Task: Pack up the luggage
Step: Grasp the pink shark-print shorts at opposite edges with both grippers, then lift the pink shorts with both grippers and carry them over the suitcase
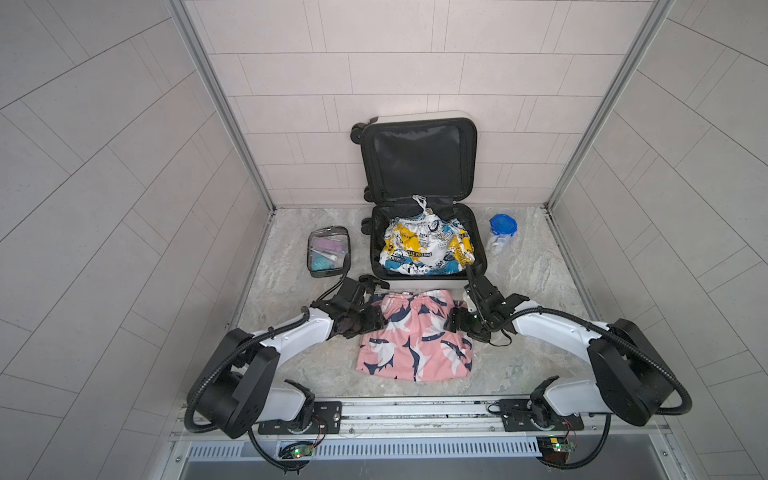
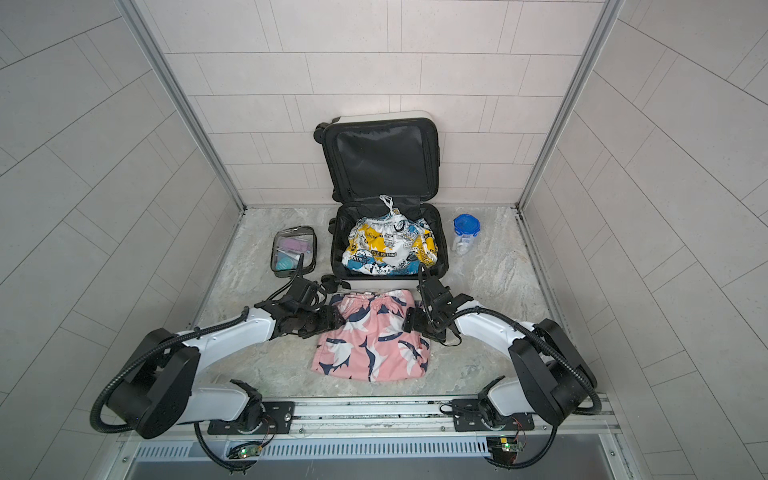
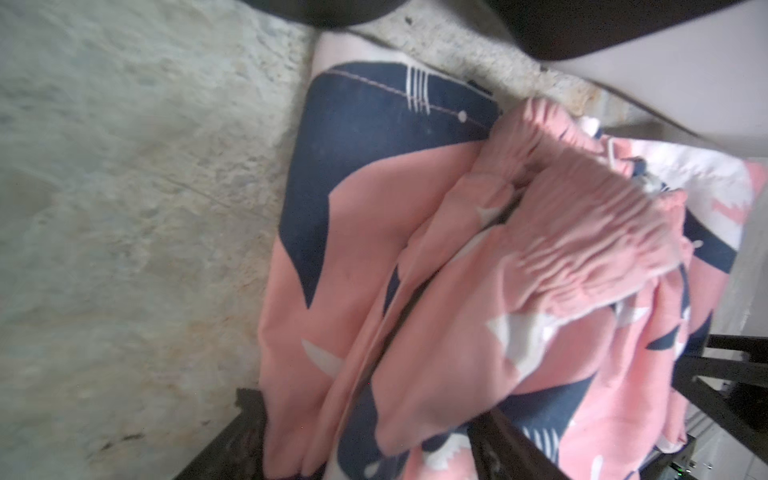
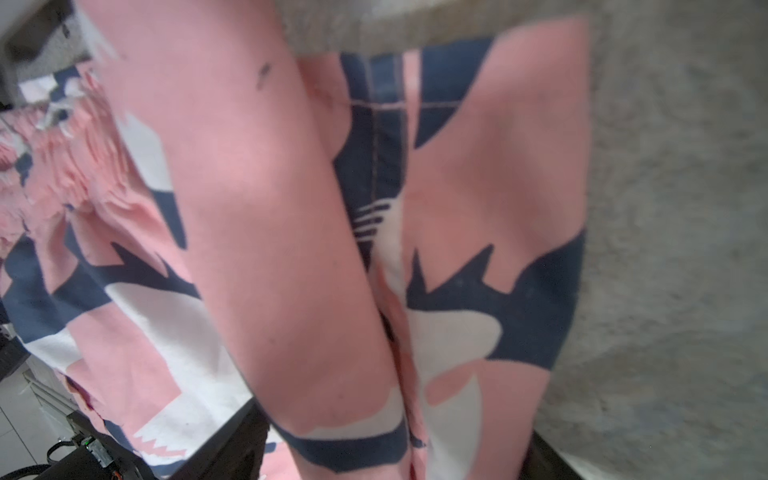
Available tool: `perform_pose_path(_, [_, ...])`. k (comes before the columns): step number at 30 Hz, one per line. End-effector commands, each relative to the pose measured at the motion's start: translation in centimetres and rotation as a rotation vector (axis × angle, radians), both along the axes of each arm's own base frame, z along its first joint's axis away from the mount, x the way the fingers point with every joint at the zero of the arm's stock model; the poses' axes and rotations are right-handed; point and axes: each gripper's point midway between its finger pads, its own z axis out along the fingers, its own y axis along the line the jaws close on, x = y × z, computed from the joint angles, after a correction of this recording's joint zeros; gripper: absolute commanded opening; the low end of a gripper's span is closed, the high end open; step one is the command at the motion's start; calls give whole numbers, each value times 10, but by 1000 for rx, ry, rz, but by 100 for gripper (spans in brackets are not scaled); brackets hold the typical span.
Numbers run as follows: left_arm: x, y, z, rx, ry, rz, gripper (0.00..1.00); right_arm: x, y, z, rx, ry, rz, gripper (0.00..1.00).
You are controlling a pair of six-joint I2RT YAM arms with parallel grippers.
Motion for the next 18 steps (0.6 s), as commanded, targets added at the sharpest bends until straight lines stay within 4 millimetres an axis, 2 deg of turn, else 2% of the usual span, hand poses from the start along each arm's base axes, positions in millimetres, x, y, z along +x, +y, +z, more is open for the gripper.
perform_pose_path(1, [-18,2,-22,-9,77,-9,74,-6,3,-11,-22,37,-3,75])
perform_pose_path(7, [-21,-9,-16,-51,61,-21,61,-1,16,-5,-7,22,10,54])
perform_pose_path(13, [-26,-29,-10,-72,62,-69,40,2,27,9,5,6,31,34])
perform_pose_path(18, [-27,-38,11,-99,32,-82,20,3,33,26,22,-10,45,16])
